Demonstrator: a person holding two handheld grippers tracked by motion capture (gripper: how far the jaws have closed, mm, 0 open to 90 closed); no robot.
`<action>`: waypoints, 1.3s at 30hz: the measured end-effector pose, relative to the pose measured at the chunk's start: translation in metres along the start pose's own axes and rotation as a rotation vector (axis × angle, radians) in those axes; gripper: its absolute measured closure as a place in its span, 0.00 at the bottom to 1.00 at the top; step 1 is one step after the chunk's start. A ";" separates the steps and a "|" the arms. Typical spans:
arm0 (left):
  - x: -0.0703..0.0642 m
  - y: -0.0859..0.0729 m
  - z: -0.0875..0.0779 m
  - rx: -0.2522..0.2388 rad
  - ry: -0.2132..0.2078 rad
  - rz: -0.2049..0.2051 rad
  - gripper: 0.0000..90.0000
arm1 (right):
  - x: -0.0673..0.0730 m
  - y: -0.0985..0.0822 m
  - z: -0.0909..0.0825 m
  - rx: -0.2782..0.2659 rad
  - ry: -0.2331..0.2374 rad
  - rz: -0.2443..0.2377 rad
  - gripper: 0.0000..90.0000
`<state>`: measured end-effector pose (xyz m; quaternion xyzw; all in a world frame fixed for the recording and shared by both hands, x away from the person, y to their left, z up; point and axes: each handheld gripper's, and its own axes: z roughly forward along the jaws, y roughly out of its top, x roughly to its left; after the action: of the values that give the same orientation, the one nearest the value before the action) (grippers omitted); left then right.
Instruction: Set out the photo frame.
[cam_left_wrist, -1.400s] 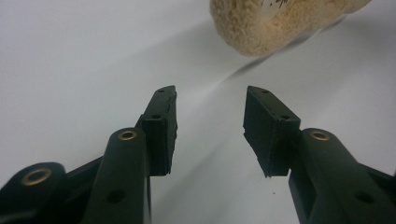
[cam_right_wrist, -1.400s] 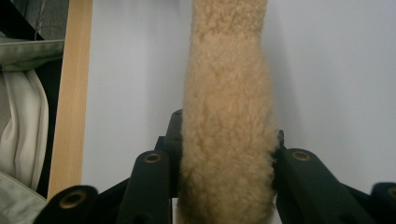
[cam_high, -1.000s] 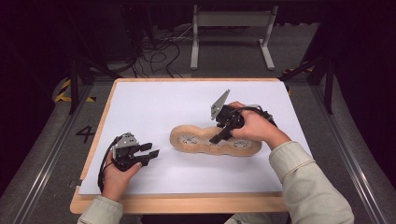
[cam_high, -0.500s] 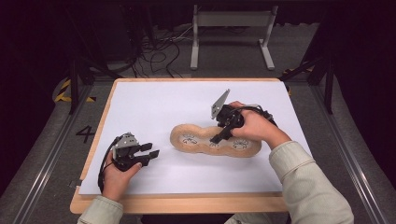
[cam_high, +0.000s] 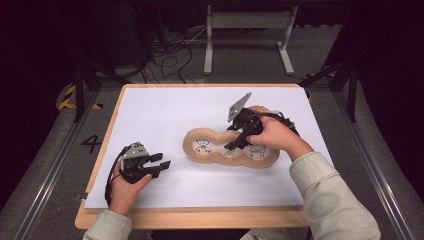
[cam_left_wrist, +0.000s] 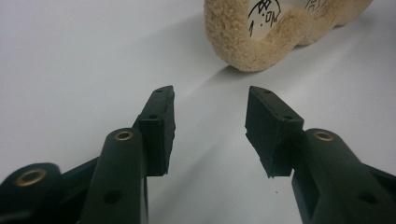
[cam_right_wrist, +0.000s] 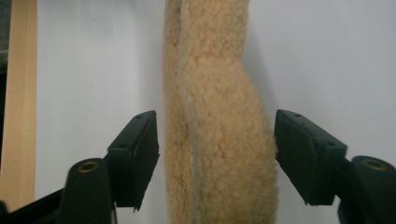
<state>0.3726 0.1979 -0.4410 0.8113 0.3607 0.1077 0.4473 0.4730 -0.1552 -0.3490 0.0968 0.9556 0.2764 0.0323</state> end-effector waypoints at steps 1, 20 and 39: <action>0.000 0.000 0.000 0.000 0.000 0.000 0.58 | 0.000 0.000 0.000 0.000 0.000 0.000 0.34; -0.003 0.000 -0.007 0.003 0.015 0.010 0.49 | 0.023 -0.030 -0.060 -0.095 -0.186 0.092 0.19; 0.000 -0.008 -0.015 0.018 0.026 0.014 0.39 | 0.034 -0.081 -0.098 -0.174 -0.267 0.219 0.19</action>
<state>0.3614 0.2108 -0.4393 0.8163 0.3616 0.1181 0.4346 0.4148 -0.2665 -0.3098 0.2327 0.8992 0.3444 0.1368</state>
